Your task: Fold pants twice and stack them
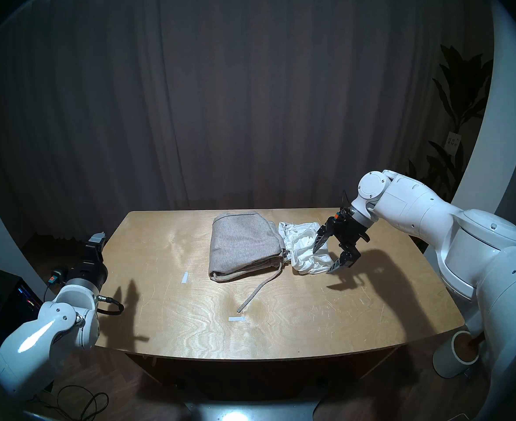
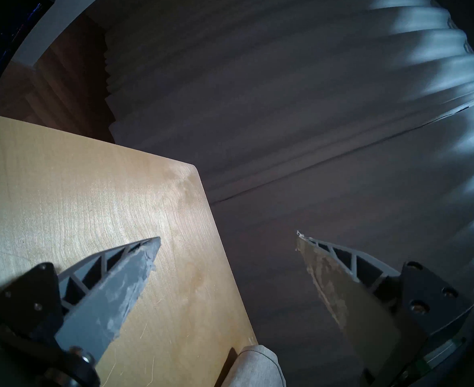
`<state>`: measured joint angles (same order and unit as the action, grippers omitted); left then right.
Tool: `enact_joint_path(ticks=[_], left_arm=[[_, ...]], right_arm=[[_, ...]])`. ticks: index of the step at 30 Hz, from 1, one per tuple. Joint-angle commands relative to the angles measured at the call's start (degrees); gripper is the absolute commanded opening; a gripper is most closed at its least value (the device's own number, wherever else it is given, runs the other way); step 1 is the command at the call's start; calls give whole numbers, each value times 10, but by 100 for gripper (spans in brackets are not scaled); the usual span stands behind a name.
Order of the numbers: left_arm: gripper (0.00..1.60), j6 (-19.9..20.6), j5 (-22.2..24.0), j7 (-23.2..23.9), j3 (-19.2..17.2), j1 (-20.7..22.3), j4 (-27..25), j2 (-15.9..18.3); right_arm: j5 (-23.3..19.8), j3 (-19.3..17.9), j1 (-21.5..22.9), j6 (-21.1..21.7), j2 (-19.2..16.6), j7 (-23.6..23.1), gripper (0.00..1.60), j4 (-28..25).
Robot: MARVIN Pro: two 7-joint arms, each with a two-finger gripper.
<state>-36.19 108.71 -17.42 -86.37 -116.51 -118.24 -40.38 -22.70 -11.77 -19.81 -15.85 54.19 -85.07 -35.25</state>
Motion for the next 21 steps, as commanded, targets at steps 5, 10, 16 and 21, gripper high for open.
enact_joint_path(ticks=[5, 10, 16, 21], left_arm=[[160, 18, -39, 15, 25, 32, -2, 24], [160, 31, -41, 19, 40, 38, -6, 23], [160, 45, -41, 20, 54, 49, -7, 24], [160, 56, -42, 20, 63, 55, -7, 26]], right_arm=[[-128, -83, -17, 84, -51, 1, 160, 64], [-183, -116, -29, 130, -73, 1, 160, 74], [-235, -142, -56, 182, -86, 1, 160, 91], [-263, -154, -79, 220, -98, 1, 160, 109]])
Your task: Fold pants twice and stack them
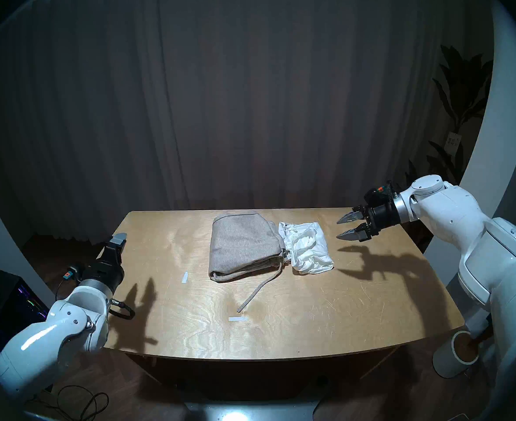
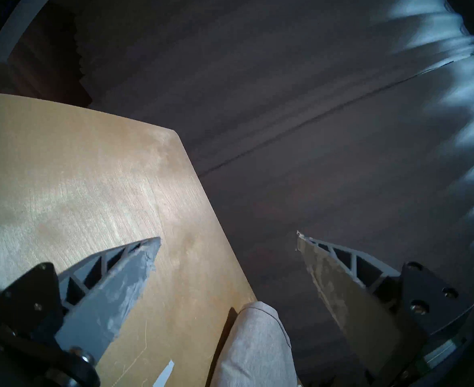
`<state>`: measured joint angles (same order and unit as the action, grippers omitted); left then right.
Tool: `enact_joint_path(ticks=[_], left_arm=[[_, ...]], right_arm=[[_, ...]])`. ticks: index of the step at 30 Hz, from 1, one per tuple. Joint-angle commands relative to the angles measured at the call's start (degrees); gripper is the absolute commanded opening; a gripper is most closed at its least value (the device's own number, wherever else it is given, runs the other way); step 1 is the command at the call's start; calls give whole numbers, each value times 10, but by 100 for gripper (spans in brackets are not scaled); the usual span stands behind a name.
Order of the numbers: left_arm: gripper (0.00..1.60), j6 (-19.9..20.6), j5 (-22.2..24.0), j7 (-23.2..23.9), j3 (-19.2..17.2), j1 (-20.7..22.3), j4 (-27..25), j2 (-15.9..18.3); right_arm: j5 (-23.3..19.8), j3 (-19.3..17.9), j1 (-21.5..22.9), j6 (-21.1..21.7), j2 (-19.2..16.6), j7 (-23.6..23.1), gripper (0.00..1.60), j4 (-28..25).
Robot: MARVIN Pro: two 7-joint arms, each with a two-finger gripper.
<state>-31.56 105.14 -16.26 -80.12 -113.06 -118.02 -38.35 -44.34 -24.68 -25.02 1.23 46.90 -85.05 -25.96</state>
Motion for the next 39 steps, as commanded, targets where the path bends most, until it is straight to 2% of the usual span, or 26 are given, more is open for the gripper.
enact_joint_path(ticks=[1, 14, 30, 39], left_arm=[[160, 10, -7, 8, 1, 20, -9, 5], [160, 41, -7, 9, 27, 31, -7, 6], [160, 75, -5, 10, 52, 45, -8, 6], [160, 100, -6, 12, 70, 55, -12, 6]], right_arm=[[-47, -25, -27, 49, -25, 1, 160, 16], [-116, -54, -100, 158, -28, 1, 160, 53], [-184, -94, -152, 264, -12, 1, 160, 77], [-229, -125, -172, 328, 10, 66, 160, 73]])
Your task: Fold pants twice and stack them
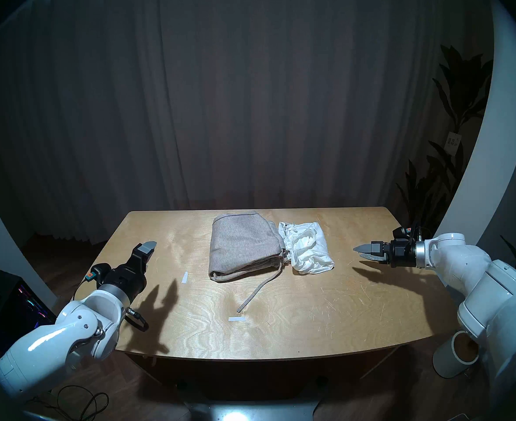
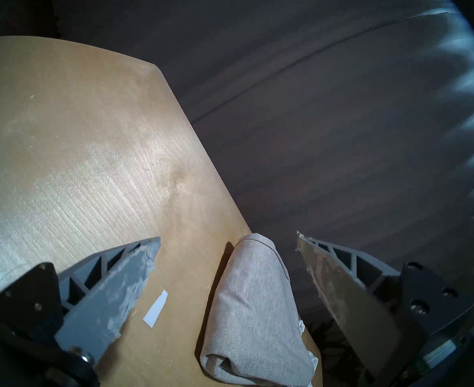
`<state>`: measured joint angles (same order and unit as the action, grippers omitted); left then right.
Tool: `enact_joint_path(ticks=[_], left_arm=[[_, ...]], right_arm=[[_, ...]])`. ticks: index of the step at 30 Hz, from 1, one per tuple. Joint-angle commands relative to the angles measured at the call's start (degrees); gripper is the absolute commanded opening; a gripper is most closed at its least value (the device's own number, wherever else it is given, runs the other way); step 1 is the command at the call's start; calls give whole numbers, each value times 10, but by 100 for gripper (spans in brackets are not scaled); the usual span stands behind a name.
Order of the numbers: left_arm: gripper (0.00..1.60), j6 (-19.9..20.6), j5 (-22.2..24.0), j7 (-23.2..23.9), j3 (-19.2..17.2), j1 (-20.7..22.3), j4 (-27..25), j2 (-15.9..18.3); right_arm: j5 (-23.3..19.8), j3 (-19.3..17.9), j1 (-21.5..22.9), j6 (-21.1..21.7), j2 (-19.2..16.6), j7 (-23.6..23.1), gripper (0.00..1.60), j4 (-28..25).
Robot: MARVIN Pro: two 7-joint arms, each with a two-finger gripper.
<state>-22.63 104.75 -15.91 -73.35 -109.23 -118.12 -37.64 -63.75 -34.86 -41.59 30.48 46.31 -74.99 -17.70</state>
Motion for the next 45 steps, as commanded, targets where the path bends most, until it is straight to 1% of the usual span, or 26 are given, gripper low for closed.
enact_joint_path(ticks=[1, 7, 11, 13, 20, 23, 24, 30, 32, 33, 35, 41, 45], left_arm=[[160, 13, -2, 8, 4, 17, -11, -1], [160, 22, 0, 8, 10, 21, -11, -3], [160, 31, 2, 8, 15, 24, -9, -5], [160, 32, 3, 8, 15, 24, -9, -5], [160, 41, 5, 8, 21, 23, -8, -12], [160, 43, 5, 8, 22, 23, -8, -14], [160, 45, 4, 8, 22, 24, -7, -16], [160, 50, 3, 7, 22, 26, -7, -19], [160, 51, 3, 7, 21, 27, -6, -20], [160, 53, 2, 6, 20, 28, -5, -21], [160, 53, 2, 6, 20, 28, -5, -21], [160, 57, 3, 5, 17, 31, -2, -24], [160, 58, 3, 4, 14, 34, 2, -26]], right_arm=[[-39, -26, -7, 41, 18, -29, 160, -12], [-56, -38, -12, 69, 26, -2, 160, -24], [-71, -50, -15, 97, 28, 30, 160, -35], [-74, -52, -16, 101, 28, 35, 160, -36], [-98, -70, -18, 146, 31, 81, 160, -44], [-105, -76, -17, 157, 33, 91, 160, -48], [-112, -82, -15, 169, 35, 103, 160, -53], [-133, -100, -3, 198, 43, 133, 160, -71], [-141, -108, 5, 206, 46, 142, 160, -78], [-151, -119, 14, 217, 49, 154, 160, -87], [-154, -123, 20, 220, 49, 157, 160, -90], [-182, -152, 45, 243, 58, 186, 160, -112], [-201, -172, 55, 245, 63, 206, 160, -124]])
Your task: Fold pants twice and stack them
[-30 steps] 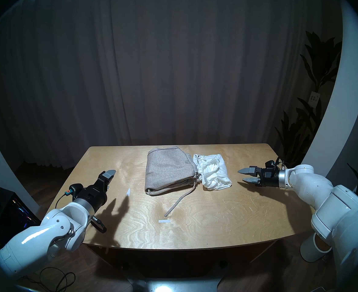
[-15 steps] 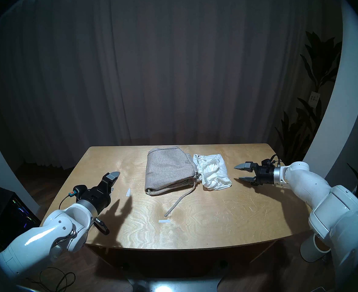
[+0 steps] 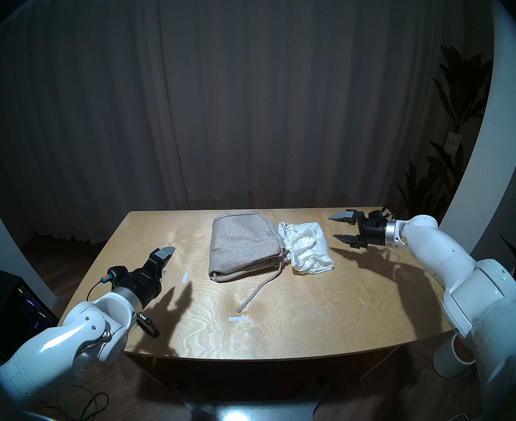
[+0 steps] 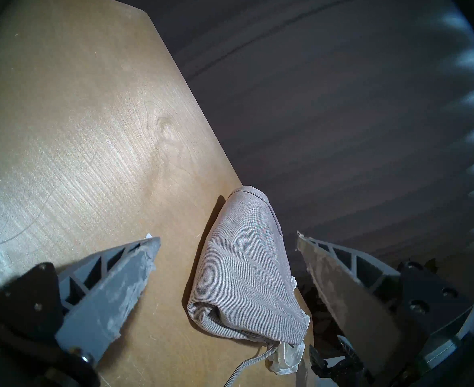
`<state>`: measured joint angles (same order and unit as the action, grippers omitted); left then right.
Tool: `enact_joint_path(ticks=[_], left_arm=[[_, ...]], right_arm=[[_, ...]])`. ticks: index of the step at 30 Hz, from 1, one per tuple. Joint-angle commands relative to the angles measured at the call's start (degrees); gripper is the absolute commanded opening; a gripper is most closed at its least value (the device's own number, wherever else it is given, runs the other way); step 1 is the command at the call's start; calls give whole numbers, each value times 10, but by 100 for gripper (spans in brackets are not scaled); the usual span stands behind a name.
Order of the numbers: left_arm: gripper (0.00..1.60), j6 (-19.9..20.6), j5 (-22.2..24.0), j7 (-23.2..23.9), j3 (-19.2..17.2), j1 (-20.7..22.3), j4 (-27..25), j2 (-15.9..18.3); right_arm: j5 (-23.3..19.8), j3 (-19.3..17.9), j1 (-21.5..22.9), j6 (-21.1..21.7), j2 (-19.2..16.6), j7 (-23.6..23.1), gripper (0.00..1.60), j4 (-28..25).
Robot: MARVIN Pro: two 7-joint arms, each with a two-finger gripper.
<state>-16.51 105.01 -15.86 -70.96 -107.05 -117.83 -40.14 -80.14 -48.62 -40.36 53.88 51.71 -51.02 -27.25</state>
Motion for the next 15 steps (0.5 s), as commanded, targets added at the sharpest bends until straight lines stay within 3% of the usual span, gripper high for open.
enact_joint_path(ticks=[1, 15], left_arm=[[160, -3, 1, 3, -11, 13, 0, -2], [160, -6, 1, 3, -24, 28, 17, -9]], right_arm=[[-41, -39, 45, 11, 11, -31, 160, -31], [-91, -82, 63, 11, 33, -22, 160, -106]])
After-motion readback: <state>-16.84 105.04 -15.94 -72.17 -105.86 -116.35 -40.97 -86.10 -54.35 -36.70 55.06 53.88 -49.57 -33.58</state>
